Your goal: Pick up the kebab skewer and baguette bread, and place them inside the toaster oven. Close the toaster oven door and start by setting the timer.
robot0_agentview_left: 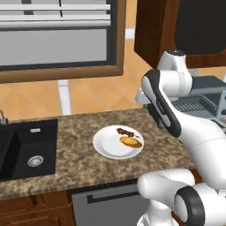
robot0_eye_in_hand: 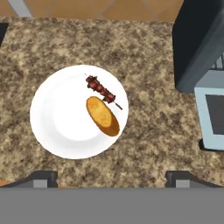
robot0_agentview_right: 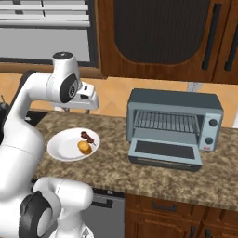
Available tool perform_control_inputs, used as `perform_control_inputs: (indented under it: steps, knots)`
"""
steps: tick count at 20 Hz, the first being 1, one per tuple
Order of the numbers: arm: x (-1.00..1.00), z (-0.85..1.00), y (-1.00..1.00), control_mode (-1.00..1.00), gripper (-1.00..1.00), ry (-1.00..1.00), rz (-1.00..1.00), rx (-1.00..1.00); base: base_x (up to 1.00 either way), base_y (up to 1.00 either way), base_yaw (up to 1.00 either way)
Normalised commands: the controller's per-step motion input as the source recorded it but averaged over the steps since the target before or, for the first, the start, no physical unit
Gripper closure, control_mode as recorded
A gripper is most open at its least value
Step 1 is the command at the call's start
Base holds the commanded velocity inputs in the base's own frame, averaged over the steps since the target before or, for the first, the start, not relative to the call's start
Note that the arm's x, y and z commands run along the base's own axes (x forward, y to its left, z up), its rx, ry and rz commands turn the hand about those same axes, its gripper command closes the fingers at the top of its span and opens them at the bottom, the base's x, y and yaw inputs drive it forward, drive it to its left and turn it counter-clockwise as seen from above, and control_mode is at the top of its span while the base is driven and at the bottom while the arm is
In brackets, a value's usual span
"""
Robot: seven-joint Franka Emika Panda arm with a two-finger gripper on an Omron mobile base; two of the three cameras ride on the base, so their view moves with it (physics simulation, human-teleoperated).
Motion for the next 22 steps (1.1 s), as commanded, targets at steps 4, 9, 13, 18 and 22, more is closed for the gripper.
perform_control_inputs:
  steps: [4, 9, 13, 18, 22]
  knots:
    - [0.00, 0.00, 0.00, 1.00, -1.00, 0.00, 0.00, 0.00, 0.00, -0.75, -0.01]
    - [0.00, 0.00, 0.00, 1.00, -1.00, 0.00, 0.00, 0.00, 0.00, -0.52, 0.00]
    - [0.00, 0.00, 0.00, 1.00, -1.00, 0.00, 0.00, 0.00, 0.00, 0.00, 0.00]
    - [0.00, 0.00, 0.00, 1.00, -1.00, 0.00, 0.00, 0.00, 0.00, 0.00, 0.00]
    - [0.00, 0.00, 0.00, 1.00, -1.00, 0.00, 0.00, 0.00, 0.00, 0.00, 0.00]
